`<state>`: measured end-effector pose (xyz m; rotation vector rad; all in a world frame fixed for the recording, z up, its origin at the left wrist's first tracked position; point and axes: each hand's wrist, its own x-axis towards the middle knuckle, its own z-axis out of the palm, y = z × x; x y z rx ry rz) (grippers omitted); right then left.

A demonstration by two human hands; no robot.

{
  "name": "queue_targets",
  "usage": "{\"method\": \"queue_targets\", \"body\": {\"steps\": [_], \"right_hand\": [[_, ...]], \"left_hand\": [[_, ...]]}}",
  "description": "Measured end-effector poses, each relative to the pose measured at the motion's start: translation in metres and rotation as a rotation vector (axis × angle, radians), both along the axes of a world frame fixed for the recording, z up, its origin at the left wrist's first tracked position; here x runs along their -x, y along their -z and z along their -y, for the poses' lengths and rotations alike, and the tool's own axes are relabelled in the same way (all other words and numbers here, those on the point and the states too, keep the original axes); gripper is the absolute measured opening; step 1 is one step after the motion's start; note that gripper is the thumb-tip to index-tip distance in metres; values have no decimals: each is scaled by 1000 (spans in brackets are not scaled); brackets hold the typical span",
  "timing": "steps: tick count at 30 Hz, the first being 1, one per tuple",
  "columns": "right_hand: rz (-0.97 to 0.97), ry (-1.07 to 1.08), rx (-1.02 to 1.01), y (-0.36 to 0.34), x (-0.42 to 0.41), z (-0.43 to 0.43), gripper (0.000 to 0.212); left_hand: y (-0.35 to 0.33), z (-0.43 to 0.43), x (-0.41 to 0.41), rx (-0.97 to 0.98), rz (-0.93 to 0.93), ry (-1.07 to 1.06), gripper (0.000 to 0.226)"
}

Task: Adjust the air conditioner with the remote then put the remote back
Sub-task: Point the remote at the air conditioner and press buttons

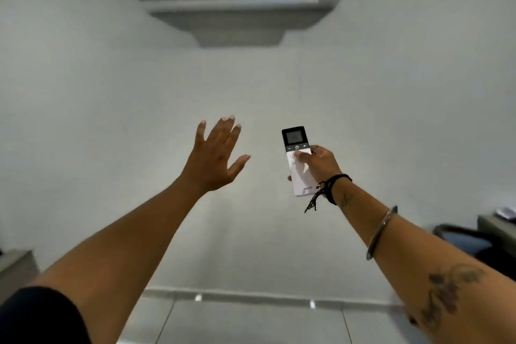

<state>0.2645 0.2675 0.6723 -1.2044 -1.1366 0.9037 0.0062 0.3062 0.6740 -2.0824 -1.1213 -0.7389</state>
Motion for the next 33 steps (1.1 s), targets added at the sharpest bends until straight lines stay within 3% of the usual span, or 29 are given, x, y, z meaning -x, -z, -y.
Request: {"method": "queue_targets", "body": {"steps": [4, 9, 14, 19, 23, 33], "right_hand": [[34, -2, -109, -96, 19, 7, 9], [-19, -43, -120, -160, 44, 19, 10], [-24, -9, -171, -215, 58, 37, 35], [-11, 26, -199, -248, 62, 54, 27], [1, 40, -195, -260, 62, 61, 39], [35, 28, -159, -270, 79, 70, 38]], "left_hand": [[-100, 7, 8, -151, 71, -39, 77], [-147, 20, -1, -198, 148, -46, 85], [-192, 38, -1, -266, 180, -17, 83], [-221, 53, 7, -316, 216, 3, 81], [-233, 62, 15, -329, 207, -17, 85], [-258, 82, 22, -382, 187, -32, 85]]}}
